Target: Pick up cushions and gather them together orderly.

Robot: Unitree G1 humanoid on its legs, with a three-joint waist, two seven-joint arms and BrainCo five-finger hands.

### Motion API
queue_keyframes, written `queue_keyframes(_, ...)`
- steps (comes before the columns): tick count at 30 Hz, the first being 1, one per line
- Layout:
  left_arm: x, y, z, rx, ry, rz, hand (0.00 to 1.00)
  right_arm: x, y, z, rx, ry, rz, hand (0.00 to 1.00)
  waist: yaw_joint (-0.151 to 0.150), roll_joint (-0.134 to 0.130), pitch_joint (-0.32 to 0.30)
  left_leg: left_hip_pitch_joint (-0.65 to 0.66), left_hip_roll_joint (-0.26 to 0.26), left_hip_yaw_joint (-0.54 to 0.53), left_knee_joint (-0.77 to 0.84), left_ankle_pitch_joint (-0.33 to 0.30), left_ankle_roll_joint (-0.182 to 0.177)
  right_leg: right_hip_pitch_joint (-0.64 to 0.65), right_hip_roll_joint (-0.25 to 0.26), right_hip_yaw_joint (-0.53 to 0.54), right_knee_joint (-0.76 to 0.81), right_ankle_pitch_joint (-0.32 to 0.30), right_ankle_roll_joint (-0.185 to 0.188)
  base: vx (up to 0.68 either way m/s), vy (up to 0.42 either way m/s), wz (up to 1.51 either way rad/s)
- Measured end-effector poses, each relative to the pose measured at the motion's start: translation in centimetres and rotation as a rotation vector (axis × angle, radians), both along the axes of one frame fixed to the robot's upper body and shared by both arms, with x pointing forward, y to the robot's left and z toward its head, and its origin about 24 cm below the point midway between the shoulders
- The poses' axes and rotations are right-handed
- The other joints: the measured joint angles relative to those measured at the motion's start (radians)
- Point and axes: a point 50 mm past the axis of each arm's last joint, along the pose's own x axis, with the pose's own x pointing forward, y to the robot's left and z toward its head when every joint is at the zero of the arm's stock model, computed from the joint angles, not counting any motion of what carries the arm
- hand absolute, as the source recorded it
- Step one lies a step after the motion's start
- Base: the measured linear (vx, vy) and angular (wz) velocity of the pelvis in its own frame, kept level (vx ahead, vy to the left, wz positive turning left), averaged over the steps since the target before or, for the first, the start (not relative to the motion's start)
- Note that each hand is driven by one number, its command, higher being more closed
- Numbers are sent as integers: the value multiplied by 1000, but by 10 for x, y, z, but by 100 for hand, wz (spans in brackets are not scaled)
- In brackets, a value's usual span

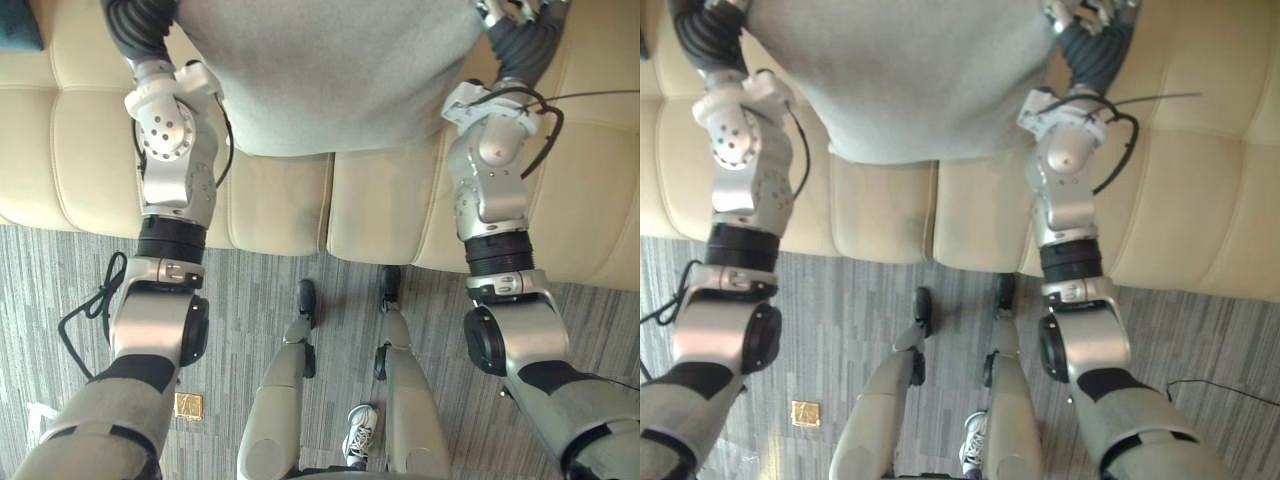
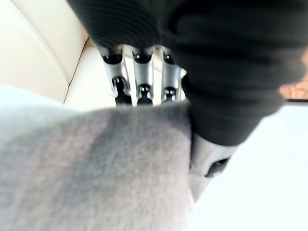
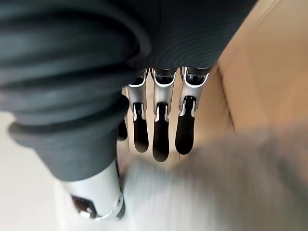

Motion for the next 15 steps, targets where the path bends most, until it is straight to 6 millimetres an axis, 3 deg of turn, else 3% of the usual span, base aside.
queue_keyframes(3,0,14,11,-55,-5,10,0,-3,-24,6,53,-10,-9,0,-2,0,0,-10,16,1,6,0,-1,-10,12,4,0,25,7,-19,10,-7)
queue_keyframes(7,-2,30,25,-134,-29,6,0,0,-38,16,83,-6,17,0,-5,0,0,-22,30,0,26,-3,-5,-10,22,2,1,33,7,-8,-1,-2)
queue_keyframes(8,-3,37,27,-145,-32,9,0,4,-41,18,101,13,39,0,-2,0,0,-26,41,3,39,-8,-11,-10,30,-3,1,46,22,-35,-9,-15)
queue_keyframes(11,-2,47,24,-176,-21,-15,0,8,-49,20,103,41,77,0,-2,0,0,-31,62,2,55,-11,-16,-10,47,-7,1,81,53,-39,-7,-9)
queue_keyframes(13,1,51,20,-197,-1,-36,0,5,-55,23,88,38,79,0,-1,0,0,-32,64,1,57,-10,-15,-10,48,-5,0,86,50,-42,-3,1)
queue_keyframes(15,-3,69,5,-214,15,-7,0,4,-56,24,27,43,86,0,-6,-1,0,-32,71,2,68,-10,-17,-6,53,-3,0,85,50,-38,-9,-4)
